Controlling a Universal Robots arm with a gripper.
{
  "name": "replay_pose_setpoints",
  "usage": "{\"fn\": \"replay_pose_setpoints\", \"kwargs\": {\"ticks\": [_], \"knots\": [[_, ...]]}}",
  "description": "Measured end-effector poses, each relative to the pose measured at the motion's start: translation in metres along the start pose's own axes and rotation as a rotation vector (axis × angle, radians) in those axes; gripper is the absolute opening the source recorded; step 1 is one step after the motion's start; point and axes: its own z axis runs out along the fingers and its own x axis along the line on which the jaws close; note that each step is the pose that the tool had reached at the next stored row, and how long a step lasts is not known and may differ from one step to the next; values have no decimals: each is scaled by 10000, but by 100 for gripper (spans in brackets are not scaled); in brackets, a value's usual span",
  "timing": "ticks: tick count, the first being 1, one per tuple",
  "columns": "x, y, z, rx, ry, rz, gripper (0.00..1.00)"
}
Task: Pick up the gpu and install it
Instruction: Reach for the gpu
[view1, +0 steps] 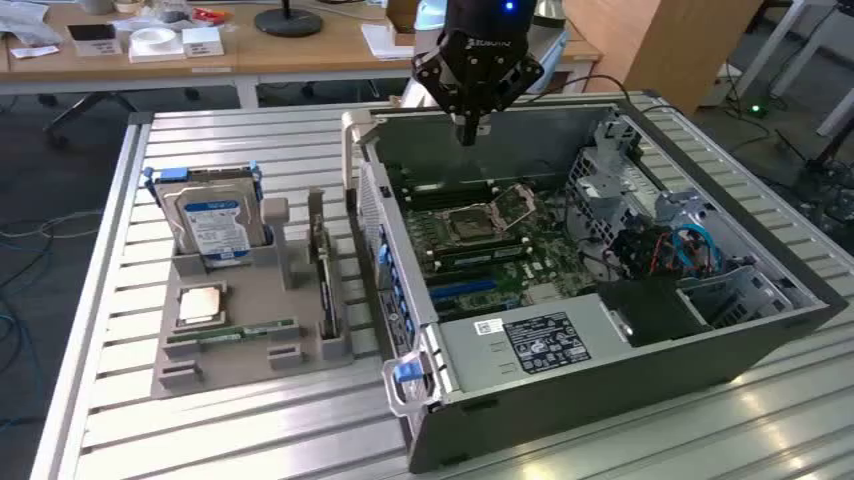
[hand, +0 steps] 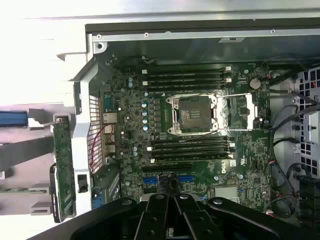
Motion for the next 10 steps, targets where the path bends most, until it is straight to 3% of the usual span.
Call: {"fn": "replay_pose_setpoints", "kwargs": {"ticks": [10], "knots": [[0, 0, 0, 0, 0, 1, 11]]}}
